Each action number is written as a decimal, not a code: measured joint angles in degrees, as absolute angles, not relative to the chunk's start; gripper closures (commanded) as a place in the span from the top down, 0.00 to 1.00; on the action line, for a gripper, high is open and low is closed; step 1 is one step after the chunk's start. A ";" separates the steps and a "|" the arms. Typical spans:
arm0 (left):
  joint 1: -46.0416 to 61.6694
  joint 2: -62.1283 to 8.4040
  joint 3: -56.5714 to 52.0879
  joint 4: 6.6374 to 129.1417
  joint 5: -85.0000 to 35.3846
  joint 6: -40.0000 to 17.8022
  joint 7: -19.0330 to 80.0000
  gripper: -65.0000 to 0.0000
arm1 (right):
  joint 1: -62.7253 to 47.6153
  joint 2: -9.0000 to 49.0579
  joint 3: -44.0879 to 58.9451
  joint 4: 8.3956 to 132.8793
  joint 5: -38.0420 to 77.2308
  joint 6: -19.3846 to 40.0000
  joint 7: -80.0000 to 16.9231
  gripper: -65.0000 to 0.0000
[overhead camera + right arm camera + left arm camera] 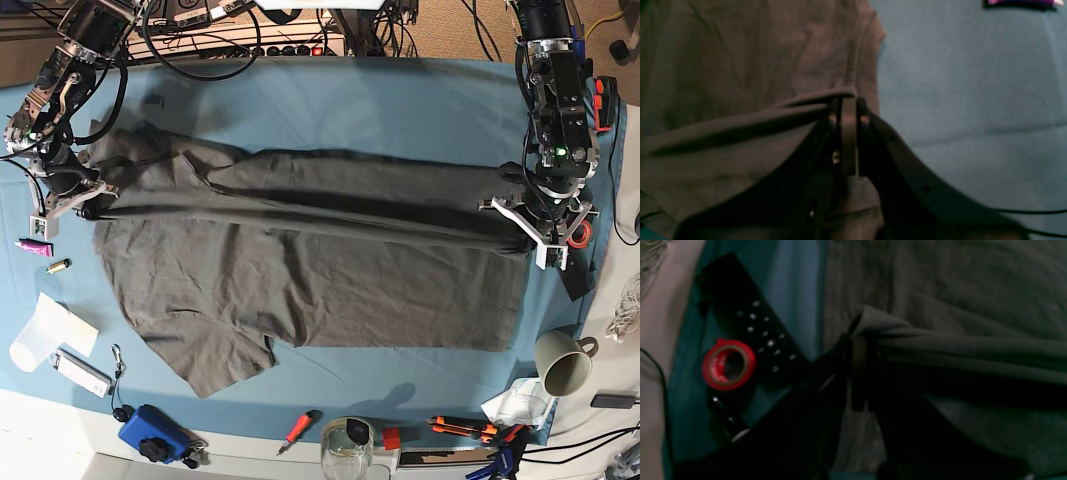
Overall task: Fold the T-shirt properly
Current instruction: 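Open both grippers and release the folded edge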
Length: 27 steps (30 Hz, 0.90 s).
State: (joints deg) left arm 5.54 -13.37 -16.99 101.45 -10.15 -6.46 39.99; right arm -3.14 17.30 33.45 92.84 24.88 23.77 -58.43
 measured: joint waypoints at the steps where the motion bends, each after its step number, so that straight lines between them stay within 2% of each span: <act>1: 5.54 -13.37 -16.99 101.43 -9.41 -6.48 39.99 0.00 | -3.11 17.28 33.45 92.84 24.38 23.77 -58.43 0.00; 4: 5.52 -13.34 -16.99 101.43 -9.43 -6.48 39.99 0.00 | -3.01 17.30 33.45 92.82 24.23 24.27 -58.46 0.02; 5: 5.54 -13.34 -16.99 101.43 -9.41 -6.48 39.99 0.00 | -2.98 17.30 33.45 92.82 24.12 25.47 -58.50 0.09; 7: 5.54 -13.34 -16.99 101.45 -9.17 -6.76 39.97 0.14 | -2.98 17.30 33.45 92.82 23.92 26.13 -58.67 0.23; 9: 5.52 -13.37 -17.02 101.45 -8.58 -8.64 39.94 0.27 | -3.01 17.45 33.47 92.82 23.83 26.17 -58.72 0.31; 11: 5.54 -13.37 -17.04 101.45 -8.40 -9.78 39.97 0.38 | -2.98 17.54 33.47 92.82 23.86 26.17 -58.67 0.32; 13: 5.54 -13.37 -17.04 101.43 -8.38 -9.74 39.94 0.43 | -2.98 17.58 33.47 92.82 23.92 26.17 -58.67 0.32; 27: 8.16 -10.90 -17.26 101.45 -4.47 -9.65 44.64 0.44 | 2.07 17.61 33.63 92.82 29.74 26.17 -61.58 0.32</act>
State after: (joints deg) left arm 8.16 -10.90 -17.26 101.45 -4.47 -9.65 44.64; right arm 2.07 17.61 33.63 92.82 29.74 26.17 -61.58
